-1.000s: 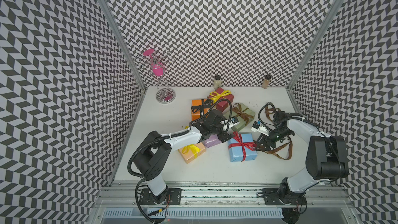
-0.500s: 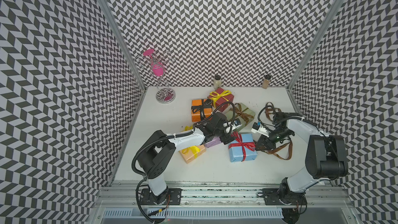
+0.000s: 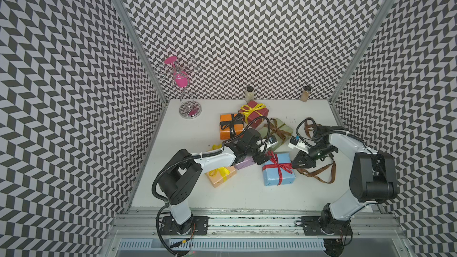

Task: Untie the ribbon bows on the gift boxes
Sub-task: Untie the ribbon from the gift box.

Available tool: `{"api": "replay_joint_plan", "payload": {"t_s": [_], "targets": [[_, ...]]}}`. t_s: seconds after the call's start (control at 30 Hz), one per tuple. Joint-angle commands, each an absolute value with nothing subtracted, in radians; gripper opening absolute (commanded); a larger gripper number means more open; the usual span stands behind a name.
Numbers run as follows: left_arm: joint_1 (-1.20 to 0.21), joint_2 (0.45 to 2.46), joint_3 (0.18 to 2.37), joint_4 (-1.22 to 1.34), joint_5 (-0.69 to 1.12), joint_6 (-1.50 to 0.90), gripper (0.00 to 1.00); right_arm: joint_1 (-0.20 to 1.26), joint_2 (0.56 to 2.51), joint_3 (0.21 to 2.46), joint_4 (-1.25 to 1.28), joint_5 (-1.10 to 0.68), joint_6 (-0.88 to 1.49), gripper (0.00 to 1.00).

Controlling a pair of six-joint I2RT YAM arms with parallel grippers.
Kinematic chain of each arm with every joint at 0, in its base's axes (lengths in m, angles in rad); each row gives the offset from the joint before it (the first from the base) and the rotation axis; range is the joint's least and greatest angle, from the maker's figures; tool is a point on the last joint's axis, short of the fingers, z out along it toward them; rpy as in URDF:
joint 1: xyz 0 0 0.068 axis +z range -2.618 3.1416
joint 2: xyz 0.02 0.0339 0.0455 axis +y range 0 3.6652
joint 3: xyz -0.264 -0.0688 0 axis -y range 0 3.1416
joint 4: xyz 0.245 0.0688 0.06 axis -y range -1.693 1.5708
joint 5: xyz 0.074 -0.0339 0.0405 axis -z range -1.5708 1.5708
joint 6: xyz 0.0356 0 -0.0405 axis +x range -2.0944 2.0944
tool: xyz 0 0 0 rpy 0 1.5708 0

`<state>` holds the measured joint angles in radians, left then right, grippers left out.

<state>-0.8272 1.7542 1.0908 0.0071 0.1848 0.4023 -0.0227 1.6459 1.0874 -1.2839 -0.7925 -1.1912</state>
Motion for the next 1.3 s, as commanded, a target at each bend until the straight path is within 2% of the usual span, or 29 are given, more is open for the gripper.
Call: {"api": "replay_joint_plan", "payload": {"t_s": [0.0, 0.13, 0.6, 0.77, 0.93, 1.27], "targets": [[-0.836, 1.758, 1.111, 0.030, 0.182, 0.407, 0.87, -0.022, 1.661, 1.103, -1.310, -0.828, -1.226, 0.33], [-0.836, 1.758, 1.111, 0.029, 0.181, 0.405, 0.87, -0.022, 1.660, 1.094, -1.299, -0.824, -1.219, 0.36], [-0.836, 1.758, 1.114, 0.028, 0.183, 0.396, 0.87, -0.006, 1.674, 1.063, -1.289, -0.815, -1.217, 0.30], [-0.836, 1.761, 1.109, 0.029, 0.182, 0.399, 0.87, 0.001, 1.668, 1.063, -1.278, -0.817, -1.206, 0.19], [-0.836, 1.758, 1.090, 0.041, 0.172, 0.406, 0.87, 0.000, 1.646, 1.075, -1.260, -0.827, -1.181, 0.01], [-0.836, 1.711, 0.990, 0.084, 0.152, 0.443, 0.88, -0.034, 1.544, 1.118, -1.118, -0.808, -1.019, 0.00]]}}
